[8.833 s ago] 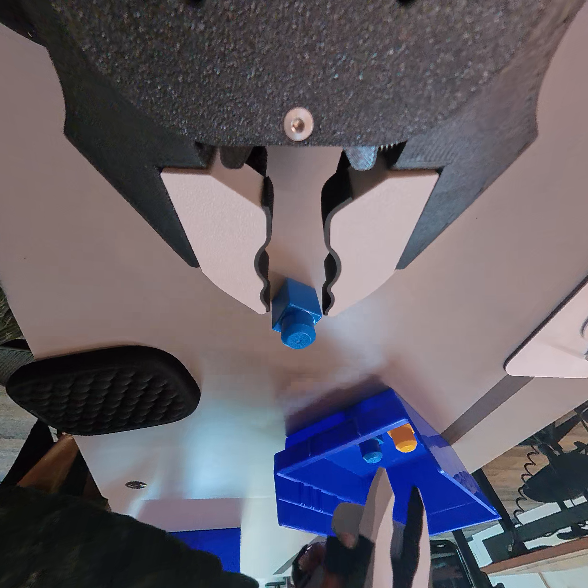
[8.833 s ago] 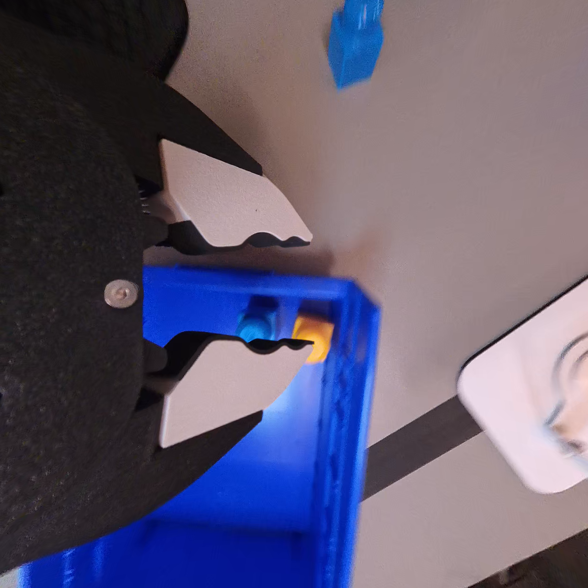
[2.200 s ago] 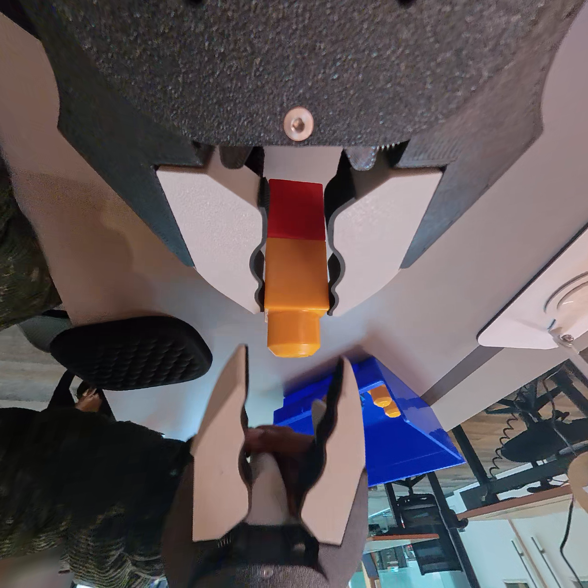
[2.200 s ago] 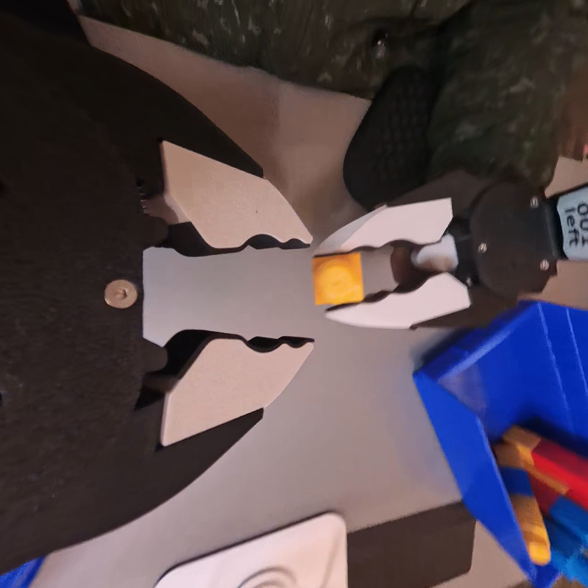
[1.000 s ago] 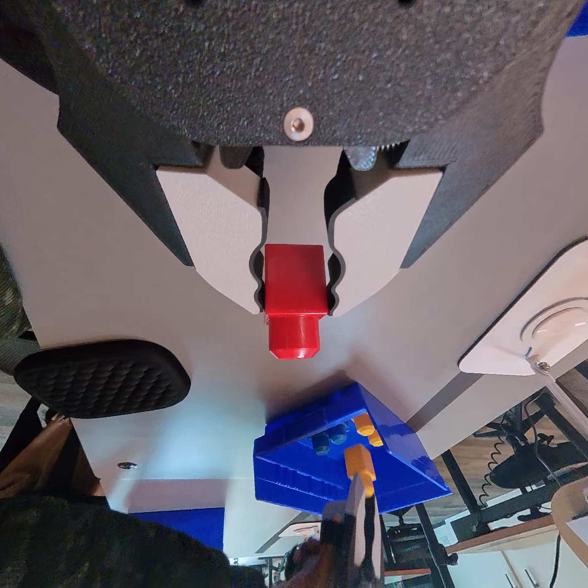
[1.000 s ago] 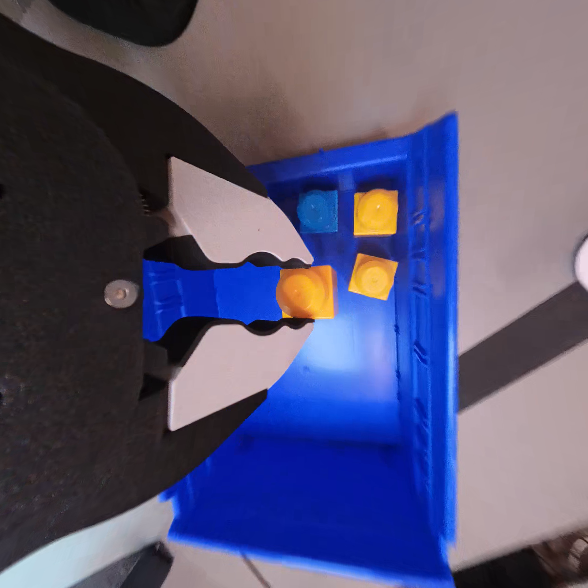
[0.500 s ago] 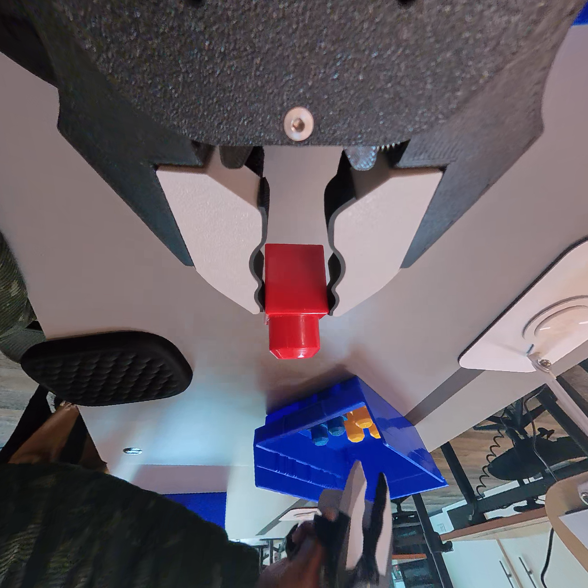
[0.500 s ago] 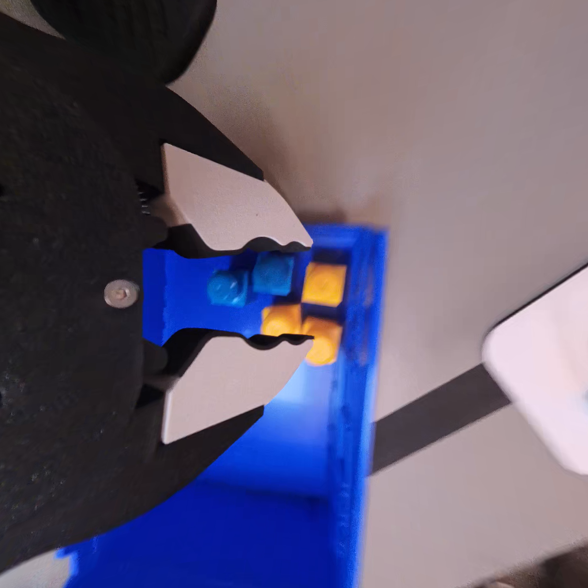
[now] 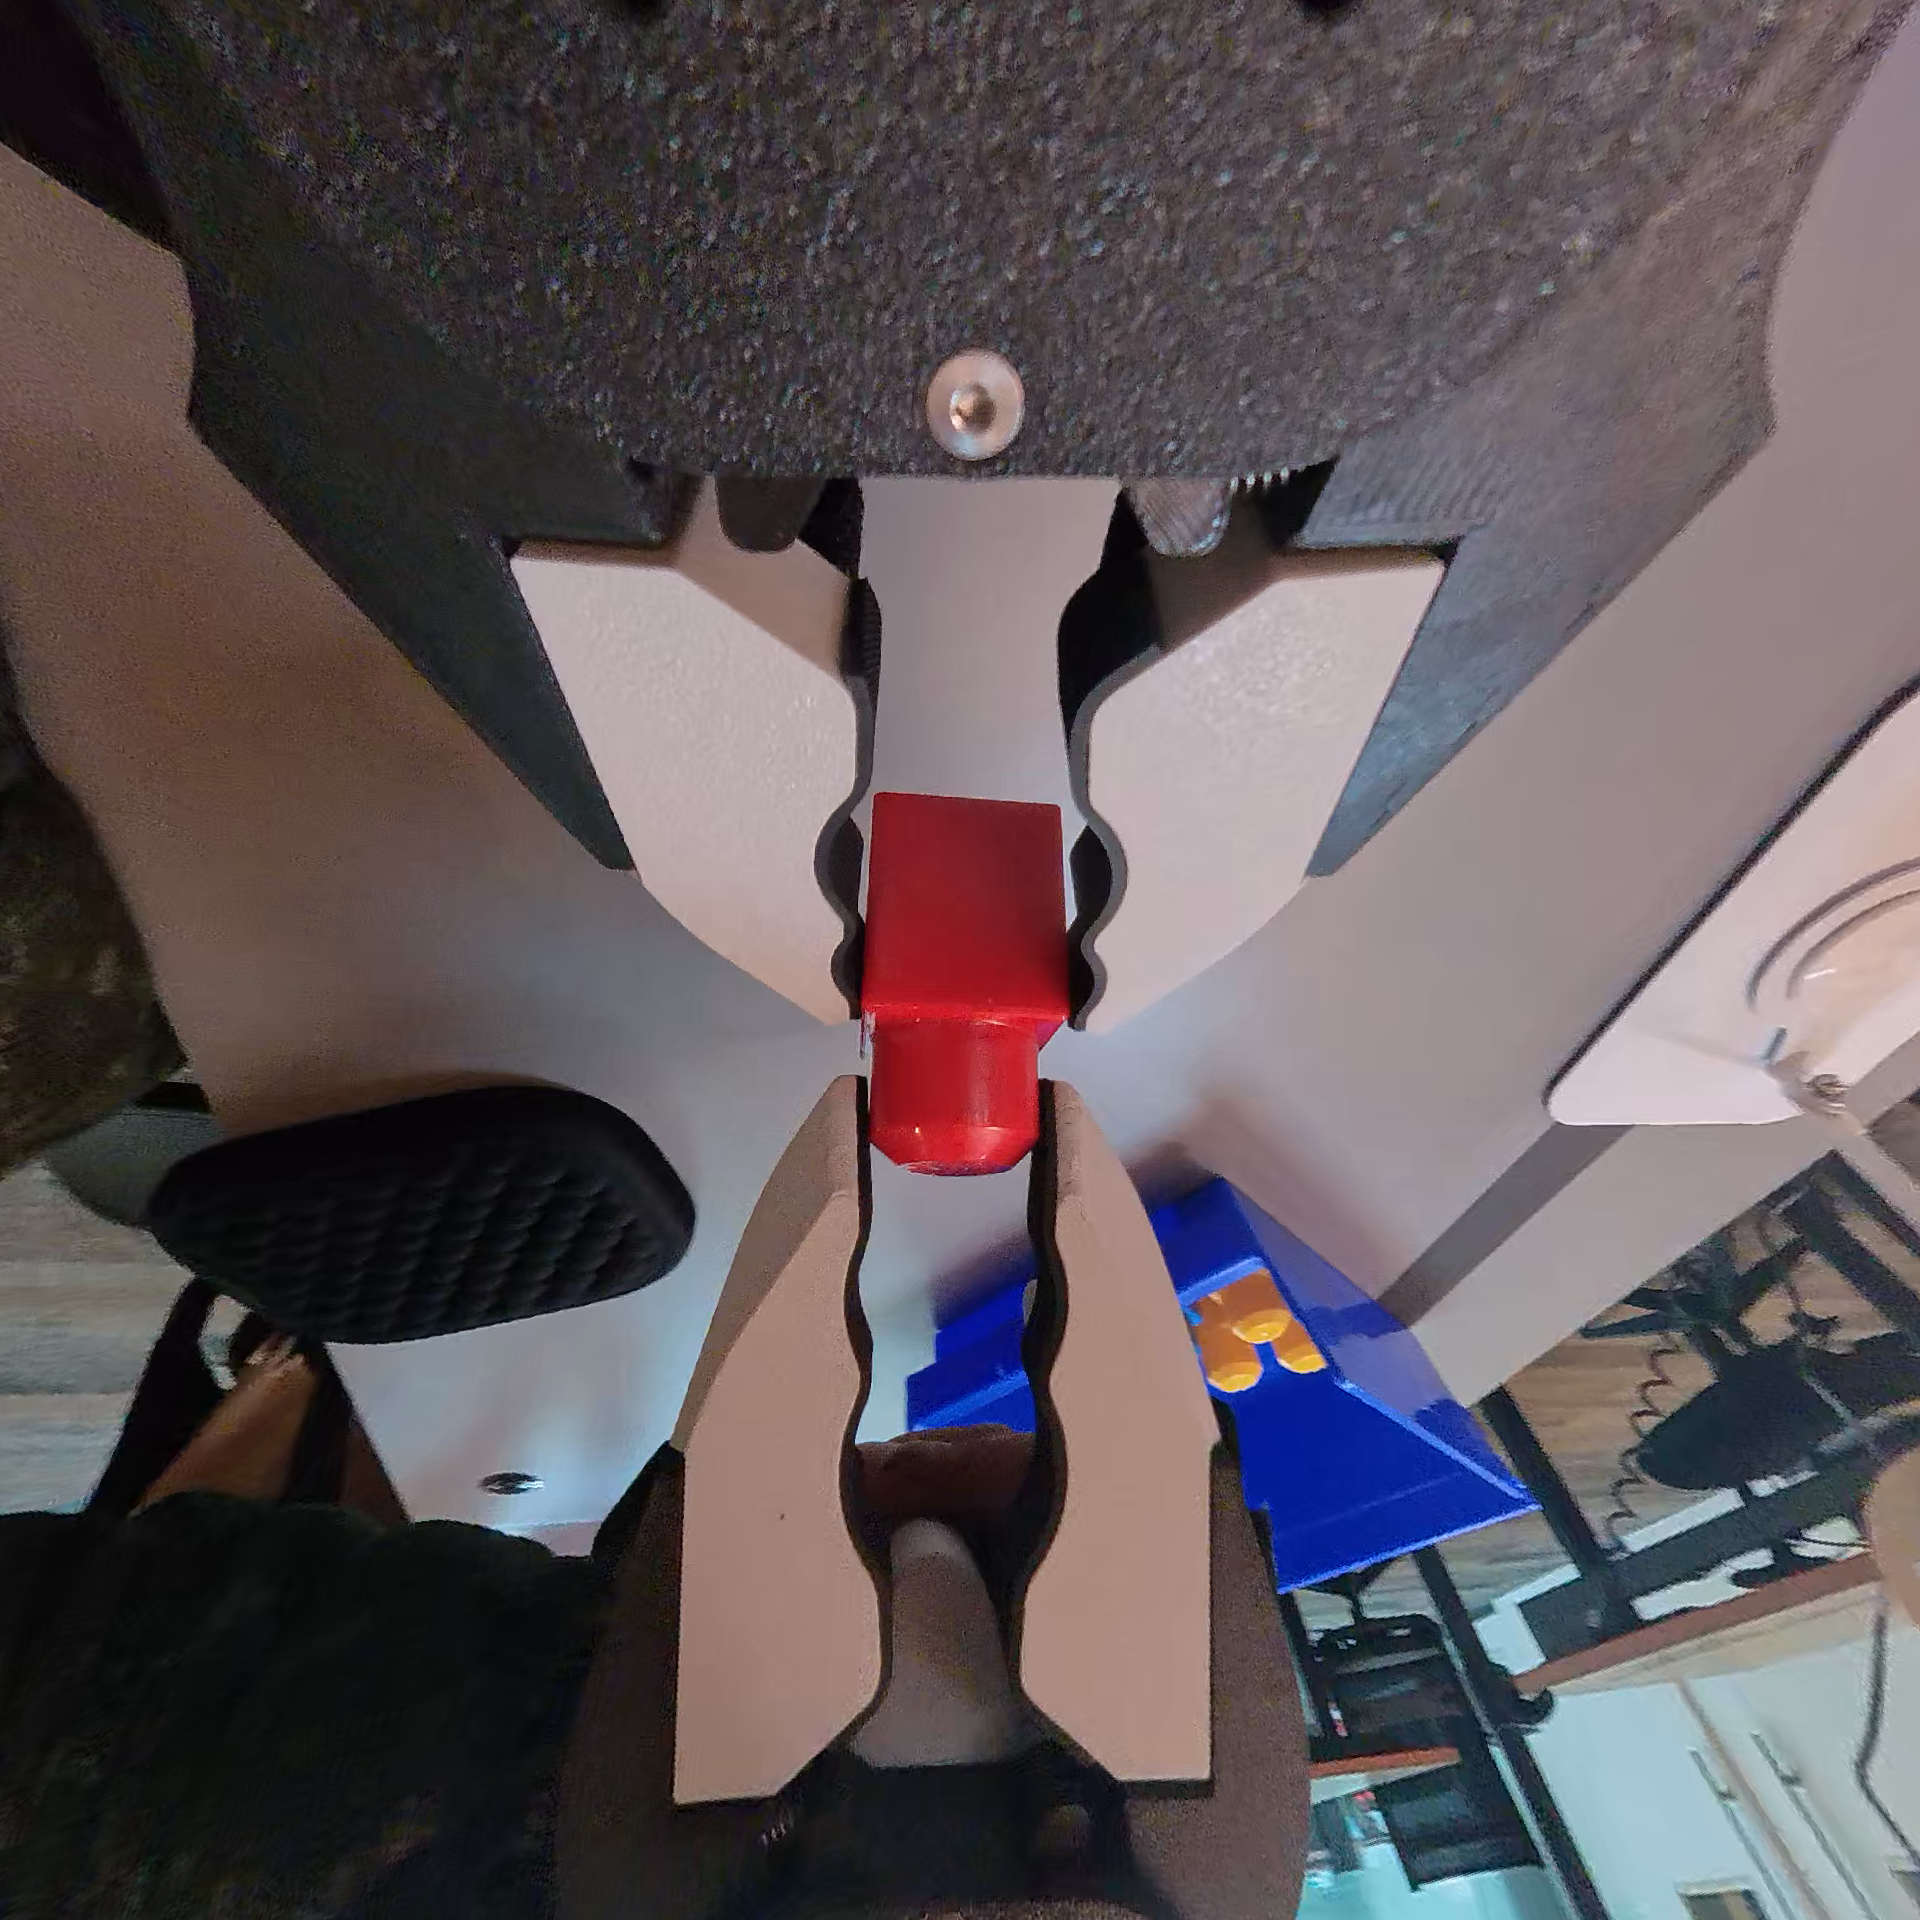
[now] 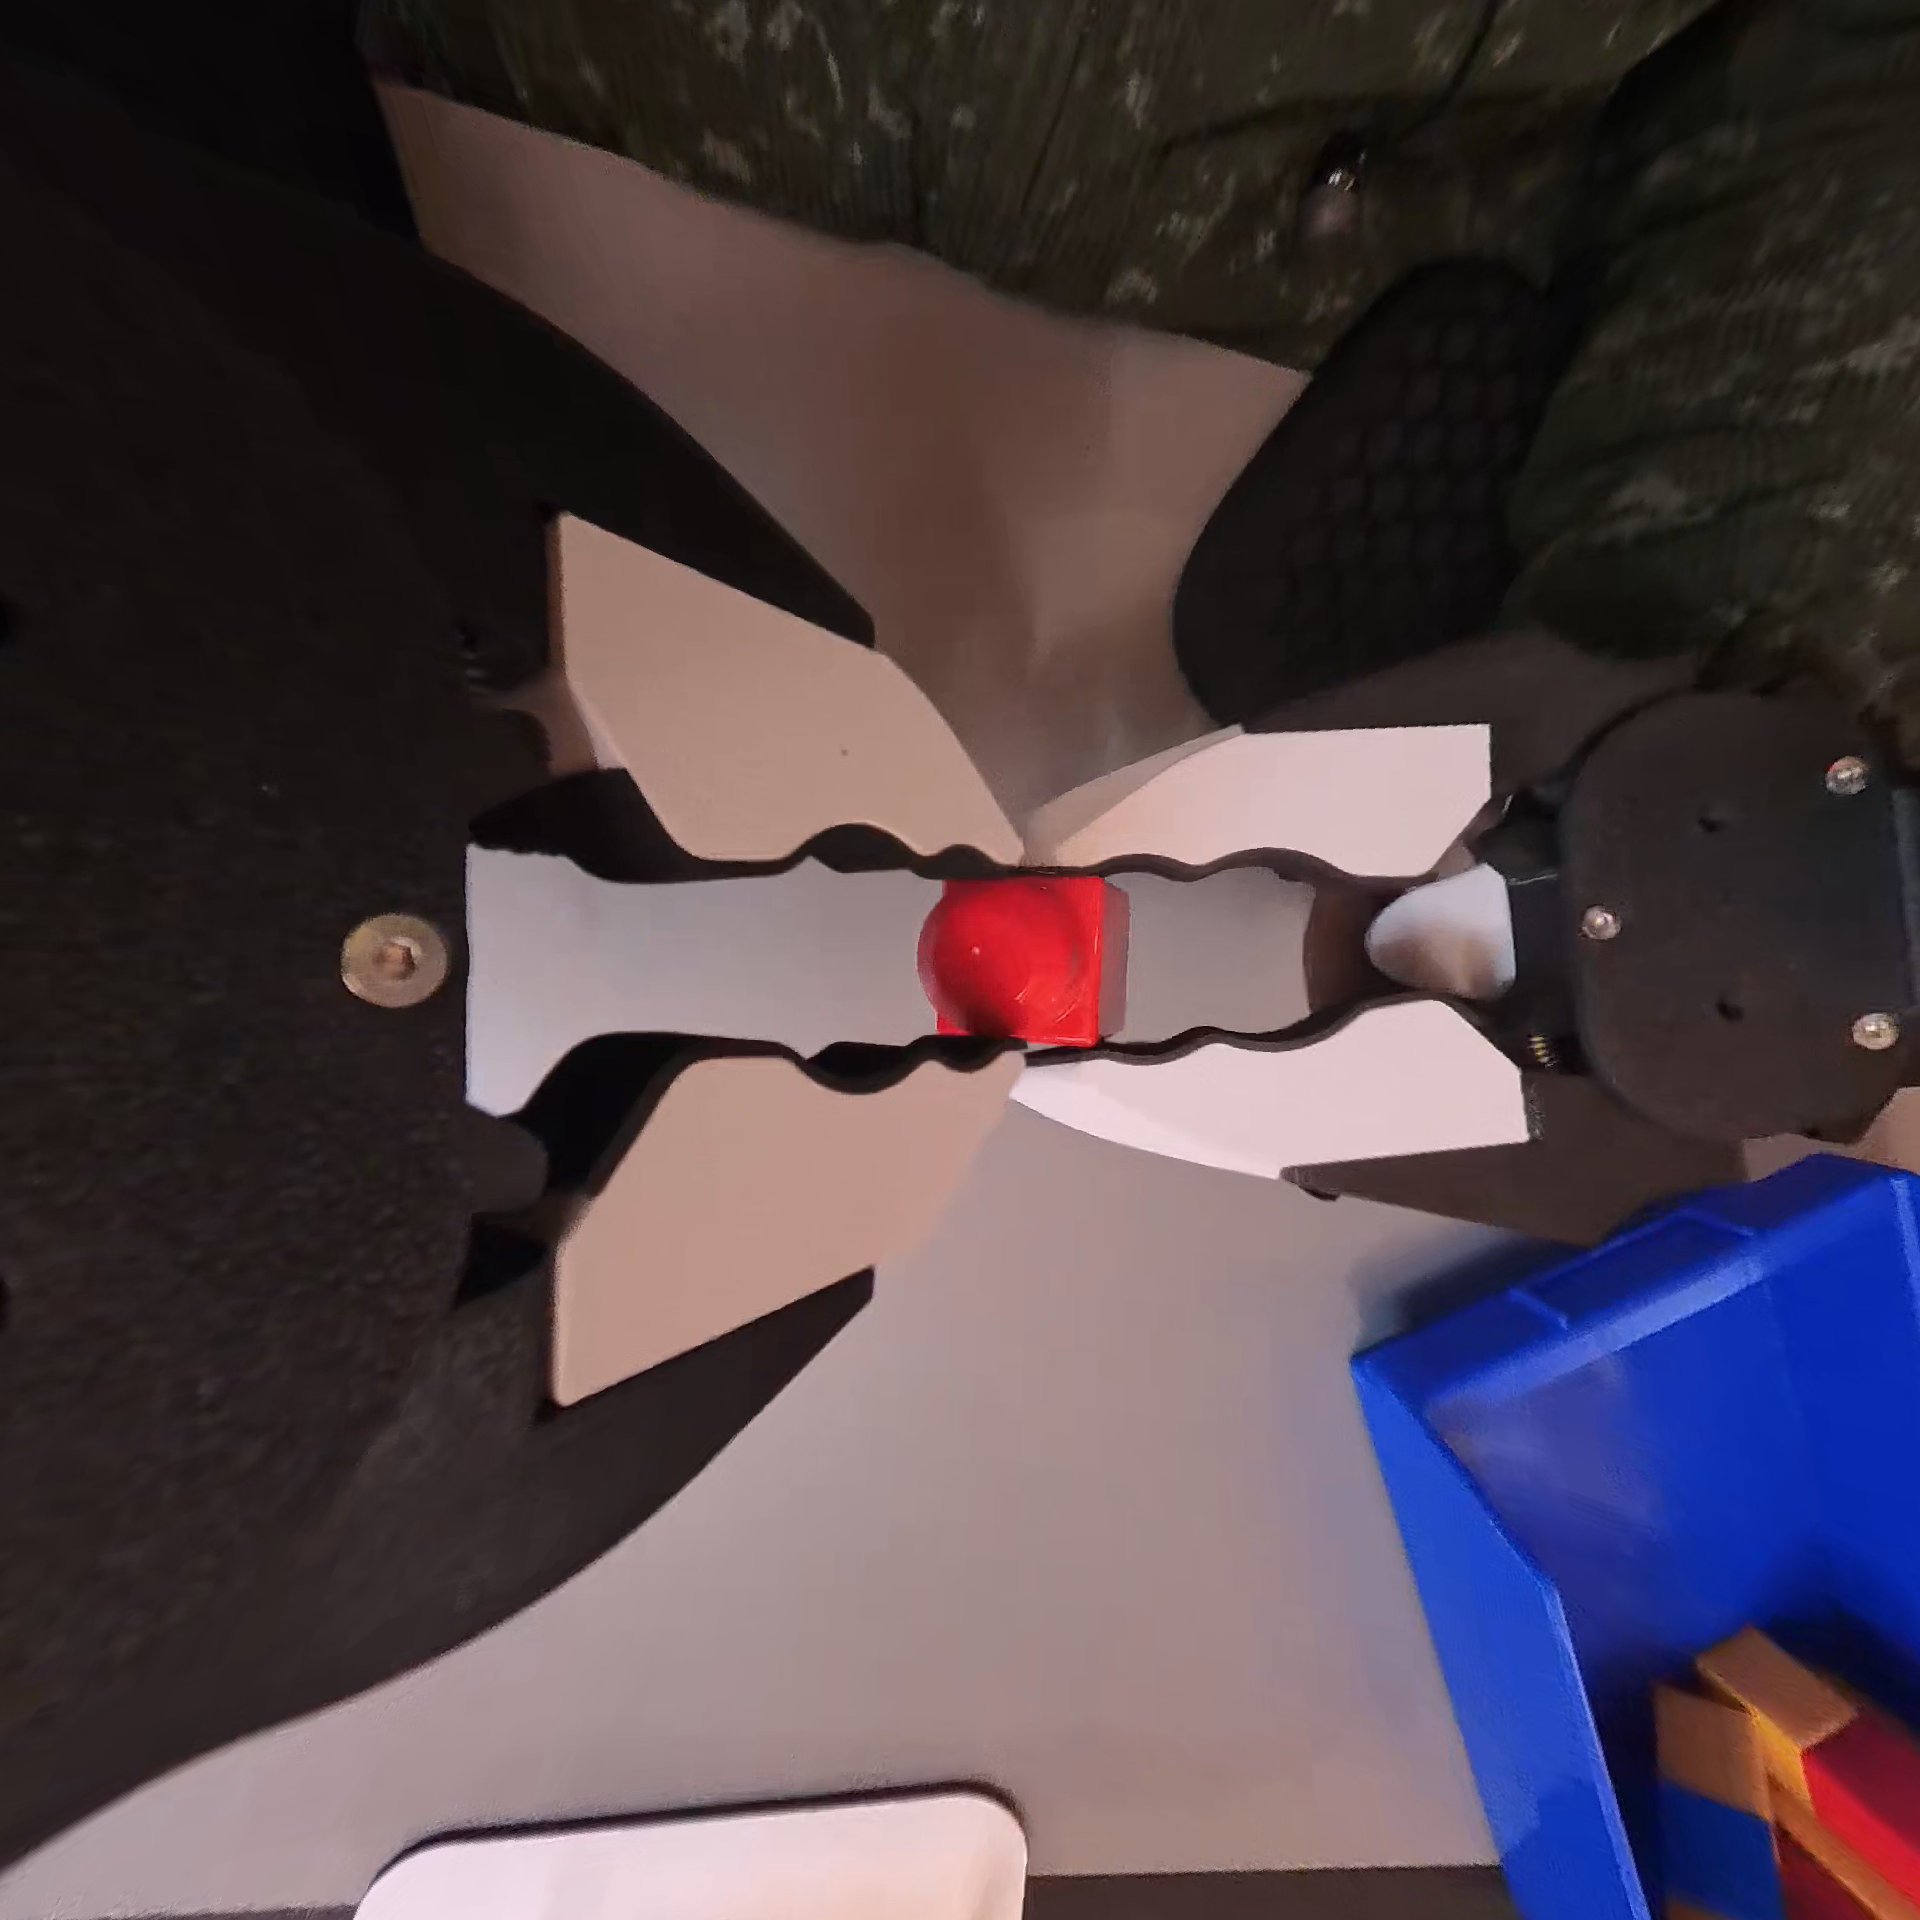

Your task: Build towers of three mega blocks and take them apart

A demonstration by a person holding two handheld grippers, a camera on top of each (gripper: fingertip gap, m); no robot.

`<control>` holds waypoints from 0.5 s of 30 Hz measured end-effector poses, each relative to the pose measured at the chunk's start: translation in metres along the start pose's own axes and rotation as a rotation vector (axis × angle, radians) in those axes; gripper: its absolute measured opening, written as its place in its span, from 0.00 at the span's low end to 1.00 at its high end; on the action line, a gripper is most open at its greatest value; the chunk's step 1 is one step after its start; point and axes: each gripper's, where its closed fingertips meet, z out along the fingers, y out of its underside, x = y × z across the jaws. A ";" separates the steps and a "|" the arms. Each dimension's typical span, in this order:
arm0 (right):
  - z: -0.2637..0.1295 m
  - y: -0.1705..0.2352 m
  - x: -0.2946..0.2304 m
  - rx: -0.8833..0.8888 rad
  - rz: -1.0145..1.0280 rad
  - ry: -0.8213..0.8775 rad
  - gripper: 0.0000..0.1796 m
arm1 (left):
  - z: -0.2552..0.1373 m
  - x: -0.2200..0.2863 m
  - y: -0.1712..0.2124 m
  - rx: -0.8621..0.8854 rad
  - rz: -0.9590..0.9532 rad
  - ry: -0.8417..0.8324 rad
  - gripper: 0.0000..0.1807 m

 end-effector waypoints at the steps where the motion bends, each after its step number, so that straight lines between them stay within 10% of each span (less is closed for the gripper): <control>1: -0.001 0.000 0.002 -0.002 -0.009 0.005 0.16 | 0.000 -0.002 -0.002 0.019 0.005 -0.011 0.20; 8: -0.094 0.007 0.058 -0.057 0.042 0.188 0.16 | -0.019 -0.031 -0.016 0.126 -0.048 -0.141 0.19; 15: -0.213 0.181 0.156 -0.531 0.428 0.536 0.16 | -0.050 -0.065 -0.033 0.226 -0.114 -0.348 0.00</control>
